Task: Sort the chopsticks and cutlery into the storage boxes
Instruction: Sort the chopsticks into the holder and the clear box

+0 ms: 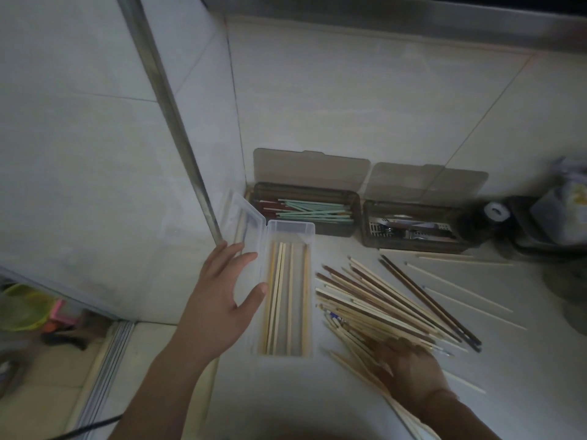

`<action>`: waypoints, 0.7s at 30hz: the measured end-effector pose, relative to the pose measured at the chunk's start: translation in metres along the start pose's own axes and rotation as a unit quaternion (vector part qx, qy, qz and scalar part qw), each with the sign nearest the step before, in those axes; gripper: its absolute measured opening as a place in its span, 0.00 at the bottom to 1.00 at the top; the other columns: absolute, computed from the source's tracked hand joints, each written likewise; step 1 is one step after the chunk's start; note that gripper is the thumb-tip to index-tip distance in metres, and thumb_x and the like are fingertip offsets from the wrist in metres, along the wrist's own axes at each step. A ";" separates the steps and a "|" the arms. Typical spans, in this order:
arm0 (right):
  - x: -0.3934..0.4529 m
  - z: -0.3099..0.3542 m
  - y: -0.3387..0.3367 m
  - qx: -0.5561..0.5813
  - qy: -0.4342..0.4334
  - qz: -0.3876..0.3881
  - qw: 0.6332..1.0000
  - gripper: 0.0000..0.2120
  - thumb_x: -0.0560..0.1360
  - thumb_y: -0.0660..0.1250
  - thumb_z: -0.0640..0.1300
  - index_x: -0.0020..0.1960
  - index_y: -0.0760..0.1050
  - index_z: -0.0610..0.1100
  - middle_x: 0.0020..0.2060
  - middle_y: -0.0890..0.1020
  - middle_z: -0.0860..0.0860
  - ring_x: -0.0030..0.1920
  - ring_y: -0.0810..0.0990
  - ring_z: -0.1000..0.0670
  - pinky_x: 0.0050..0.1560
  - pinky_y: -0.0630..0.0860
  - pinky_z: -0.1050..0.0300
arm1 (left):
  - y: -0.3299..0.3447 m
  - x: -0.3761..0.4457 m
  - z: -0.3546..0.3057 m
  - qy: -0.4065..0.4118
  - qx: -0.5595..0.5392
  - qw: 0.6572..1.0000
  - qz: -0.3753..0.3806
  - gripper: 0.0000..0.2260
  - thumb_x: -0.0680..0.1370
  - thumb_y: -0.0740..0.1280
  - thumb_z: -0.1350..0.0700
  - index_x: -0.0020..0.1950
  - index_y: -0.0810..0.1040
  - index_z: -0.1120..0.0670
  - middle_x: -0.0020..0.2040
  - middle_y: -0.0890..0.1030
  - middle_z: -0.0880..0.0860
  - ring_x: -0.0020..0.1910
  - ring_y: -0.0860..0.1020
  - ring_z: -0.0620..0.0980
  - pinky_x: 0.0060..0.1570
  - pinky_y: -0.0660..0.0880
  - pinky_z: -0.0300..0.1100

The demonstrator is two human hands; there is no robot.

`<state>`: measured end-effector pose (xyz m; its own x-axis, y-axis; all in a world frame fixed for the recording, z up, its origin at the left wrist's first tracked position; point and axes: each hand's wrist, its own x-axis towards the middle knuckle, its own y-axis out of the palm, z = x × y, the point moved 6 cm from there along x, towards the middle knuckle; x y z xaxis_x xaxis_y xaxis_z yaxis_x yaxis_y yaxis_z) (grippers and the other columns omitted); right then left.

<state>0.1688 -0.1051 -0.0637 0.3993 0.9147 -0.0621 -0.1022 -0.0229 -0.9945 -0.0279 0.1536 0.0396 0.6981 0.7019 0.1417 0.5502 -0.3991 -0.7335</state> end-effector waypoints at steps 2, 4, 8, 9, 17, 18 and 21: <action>0.002 0.001 0.005 -0.012 0.000 0.010 1.000 0.16 0.51 0.82 0.53 0.31 0.77 0.53 0.30 0.78 0.56 0.30 0.79 0.52 0.26 0.73 0.63 | 0.000 0.000 0.001 0.002 -0.006 1.000 -0.004 0.23 0.77 0.63 0.39 0.68 0.72 0.48 0.72 0.66 0.44 0.76 0.56 0.43 0.70 0.60 0.46; 0.003 0.003 0.008 -0.026 -0.009 0.000 1.000 0.10 0.60 0.75 0.54 0.32 0.76 0.51 0.30 0.77 0.55 0.31 0.79 0.49 0.26 0.73 0.59 | 0.000 0.000 0.002 0.002 -0.007 1.000 -0.004 0.23 0.76 0.62 0.39 0.68 0.72 0.48 0.72 0.66 0.44 0.76 0.56 0.43 0.70 0.60 0.46; 0.002 0.004 0.011 -0.072 0.003 0.004 0.997 0.12 0.66 0.59 0.51 0.31 0.77 0.48 0.29 0.77 0.51 0.31 0.78 0.45 0.27 0.73 0.54 | 0.000 0.001 0.004 0.004 -0.007 1.000 -0.005 0.24 0.75 0.62 0.41 0.68 0.73 0.50 0.72 0.67 0.46 0.76 0.56 0.45 0.70 0.60 0.46; 0.003 0.006 0.009 -0.077 0.004 0.003 0.997 0.12 0.66 0.59 0.50 0.31 0.78 0.48 0.28 0.77 0.51 0.31 0.78 0.45 0.27 0.73 0.54 | -0.001 0.001 0.005 0.004 -0.008 1.000 -0.006 0.23 0.76 0.63 0.41 0.68 0.73 0.50 0.72 0.67 0.46 0.76 0.56 0.45 0.70 0.60 0.46; 0.029 -0.020 -0.042 0.249 0.181 -0.102 0.946 0.10 0.77 0.64 0.38 0.53 0.70 0.51 0.30 0.78 0.52 0.29 0.78 0.53 0.28 0.68 0.67 | 0.000 0.001 0.008 0.005 -0.009 1.000 -0.004 0.23 0.76 0.62 0.40 0.68 0.72 0.48 0.72 0.66 0.44 0.76 0.56 0.43 0.70 0.60 0.46; 0.038 -0.020 -0.051 0.290 0.200 -0.125 0.928 0.13 0.78 0.62 0.38 0.55 0.67 0.55 0.31 0.79 0.51 0.30 0.77 0.55 0.29 0.68 0.70 | 0.001 0.001 0.008 0.005 -0.007 1.000 -0.004 0.23 0.76 0.62 0.40 0.68 0.72 0.48 0.72 0.66 0.44 0.76 0.56 0.43 0.70 0.60 0.47; 0.069 -0.005 -0.068 0.431 0.221 -0.162 0.860 0.15 0.79 0.59 0.37 0.50 0.69 0.58 0.29 0.77 0.51 0.29 0.76 0.54 0.29 0.72 0.66 | 0.002 0.002 0.009 0.003 -0.007 1.000 -0.007 0.23 0.76 0.61 0.39 0.68 0.72 0.47 0.72 0.66 0.43 0.76 0.55 0.42 0.71 0.61 0.48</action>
<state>0.2077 -0.0422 -0.0005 0.8218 0.5697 -0.0082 -0.4816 0.6868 -0.5445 -0.0300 0.1592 0.0329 0.6936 0.7033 0.1556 0.5656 -0.3980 -0.7223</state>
